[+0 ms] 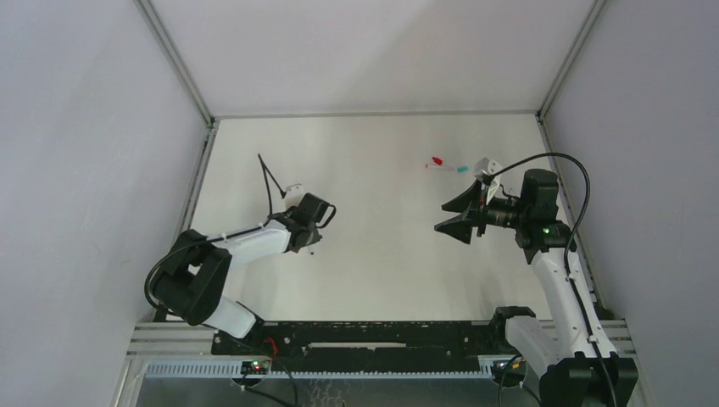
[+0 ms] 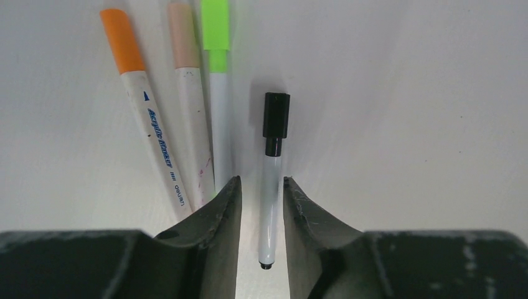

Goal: Insert the pens into the pen caps
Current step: Place the pen at the center of the board.

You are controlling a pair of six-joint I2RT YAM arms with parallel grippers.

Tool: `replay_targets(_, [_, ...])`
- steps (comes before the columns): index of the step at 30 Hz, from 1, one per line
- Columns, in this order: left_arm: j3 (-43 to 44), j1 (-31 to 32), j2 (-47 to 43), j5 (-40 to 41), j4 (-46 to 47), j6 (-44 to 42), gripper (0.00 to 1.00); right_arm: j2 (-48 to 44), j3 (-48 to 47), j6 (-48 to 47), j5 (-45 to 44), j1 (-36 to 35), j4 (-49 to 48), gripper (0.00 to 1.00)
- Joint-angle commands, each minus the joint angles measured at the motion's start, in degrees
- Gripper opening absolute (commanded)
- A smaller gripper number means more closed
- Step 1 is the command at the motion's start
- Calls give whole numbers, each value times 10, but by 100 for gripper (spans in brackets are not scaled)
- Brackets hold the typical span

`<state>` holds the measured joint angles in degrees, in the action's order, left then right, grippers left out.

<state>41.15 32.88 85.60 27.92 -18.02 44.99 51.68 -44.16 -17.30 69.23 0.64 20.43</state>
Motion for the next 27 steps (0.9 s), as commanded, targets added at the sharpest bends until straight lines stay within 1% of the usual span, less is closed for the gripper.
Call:
replay_targets(1, [33, -3, -23, 1, -12, -17, 36, 5, 1, -15, -1, 11, -2, 71])
replay_targets(8, [28, -3, -111, -40, -16, -28, 40, 15, 1, -19, 1, 28, 1, 72])
replay_targets(11, [26, -3, -143, -78, -9, -42, 41, 18, 1, -25, 1, 36, 4, 71])
replay_targets(16, [24, -3, -189, -159, 13, -73, 43, 20, 0, -31, 1, 48, 5, 71])
replay_targets(21, [18, -3, -252, -265, 63, -107, 48, 31, -6, -52, -4, 49, 22, 71])
replay_targets(25, [50, -4, -298, -331, 61, -161, 52, 40, -17, -76, -15, 51, 46, 71])
replay_targets(27, [74, -5, -322, -339, 52, -188, 58, 49, -27, -89, -19, 53, 65, 71])
